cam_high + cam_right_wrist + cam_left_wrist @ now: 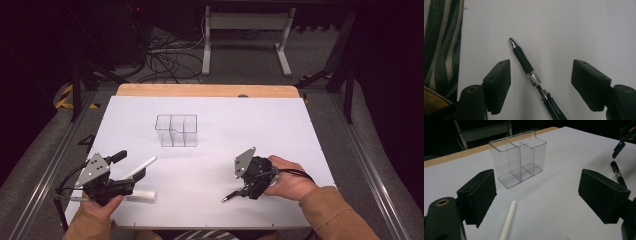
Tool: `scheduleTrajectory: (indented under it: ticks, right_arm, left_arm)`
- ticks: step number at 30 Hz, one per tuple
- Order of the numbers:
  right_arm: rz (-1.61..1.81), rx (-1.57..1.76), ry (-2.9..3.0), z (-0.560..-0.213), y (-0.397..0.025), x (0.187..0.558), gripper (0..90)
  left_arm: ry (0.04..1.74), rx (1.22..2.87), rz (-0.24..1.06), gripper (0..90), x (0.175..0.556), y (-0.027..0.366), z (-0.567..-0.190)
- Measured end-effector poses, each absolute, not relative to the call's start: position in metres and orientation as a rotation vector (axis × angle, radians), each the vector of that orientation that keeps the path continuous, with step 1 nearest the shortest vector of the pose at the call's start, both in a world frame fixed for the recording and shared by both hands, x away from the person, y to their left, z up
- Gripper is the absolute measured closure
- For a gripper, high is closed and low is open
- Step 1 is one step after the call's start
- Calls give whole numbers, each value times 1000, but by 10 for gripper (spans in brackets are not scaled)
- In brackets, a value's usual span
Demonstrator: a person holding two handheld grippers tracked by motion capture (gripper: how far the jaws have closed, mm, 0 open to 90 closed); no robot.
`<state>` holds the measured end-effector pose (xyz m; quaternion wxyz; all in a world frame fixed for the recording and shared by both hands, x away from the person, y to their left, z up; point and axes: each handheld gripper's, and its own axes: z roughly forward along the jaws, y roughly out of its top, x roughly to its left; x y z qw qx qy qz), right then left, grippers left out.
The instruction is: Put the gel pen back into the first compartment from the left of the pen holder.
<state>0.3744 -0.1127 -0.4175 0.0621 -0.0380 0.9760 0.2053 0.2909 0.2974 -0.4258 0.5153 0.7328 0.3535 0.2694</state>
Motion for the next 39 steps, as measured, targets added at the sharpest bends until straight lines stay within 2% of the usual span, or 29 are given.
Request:
scheduleTrajectory:
  ticks: [21,39]
  right_arm:
    - [501,-219,3016,-430,-106,378,440]
    - [417,-495,2971,-443,-94,376,622]
  left_arm:
    - [847,1764,650,156,291,298,-426]
    - [865,1759,659,156,286,301,-428]
